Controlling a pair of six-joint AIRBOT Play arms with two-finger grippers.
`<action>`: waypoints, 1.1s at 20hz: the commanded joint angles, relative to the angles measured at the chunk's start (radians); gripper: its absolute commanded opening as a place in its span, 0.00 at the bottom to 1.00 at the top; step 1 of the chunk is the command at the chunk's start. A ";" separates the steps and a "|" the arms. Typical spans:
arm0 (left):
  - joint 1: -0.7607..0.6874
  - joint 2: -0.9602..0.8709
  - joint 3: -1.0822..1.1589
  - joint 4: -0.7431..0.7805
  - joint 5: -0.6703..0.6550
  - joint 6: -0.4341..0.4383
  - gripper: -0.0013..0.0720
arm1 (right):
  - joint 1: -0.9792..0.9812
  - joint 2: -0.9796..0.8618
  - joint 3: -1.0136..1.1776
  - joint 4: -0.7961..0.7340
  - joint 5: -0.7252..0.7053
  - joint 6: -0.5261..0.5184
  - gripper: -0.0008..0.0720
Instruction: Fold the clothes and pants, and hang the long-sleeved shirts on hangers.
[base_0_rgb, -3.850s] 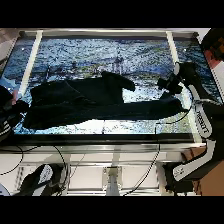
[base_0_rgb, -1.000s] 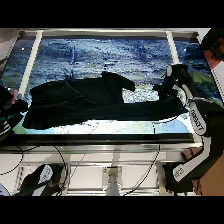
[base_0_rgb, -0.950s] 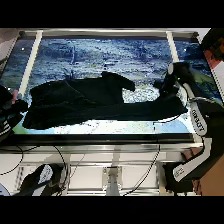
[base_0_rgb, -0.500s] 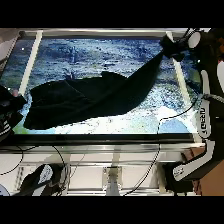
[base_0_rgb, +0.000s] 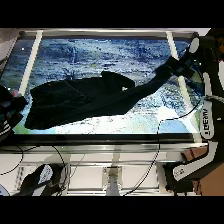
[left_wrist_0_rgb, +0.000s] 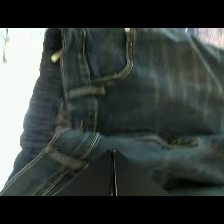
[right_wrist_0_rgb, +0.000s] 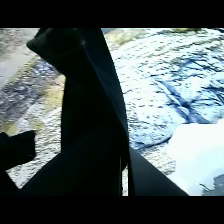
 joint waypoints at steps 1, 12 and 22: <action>0.001 0.007 0.000 0.031 -0.031 0.000 0.05 | -0.038 0.057 -0.135 -0.072 0.086 -0.012 0.02; -0.053 0.023 -0.002 0.031 -0.088 0.053 0.04 | -0.134 0.431 -0.899 -0.076 -0.110 0.107 0.03; -0.080 0.023 -0.002 0.090 -0.075 0.066 0.04 | -0.134 0.450 -1.117 -0.125 -0.176 0.165 0.03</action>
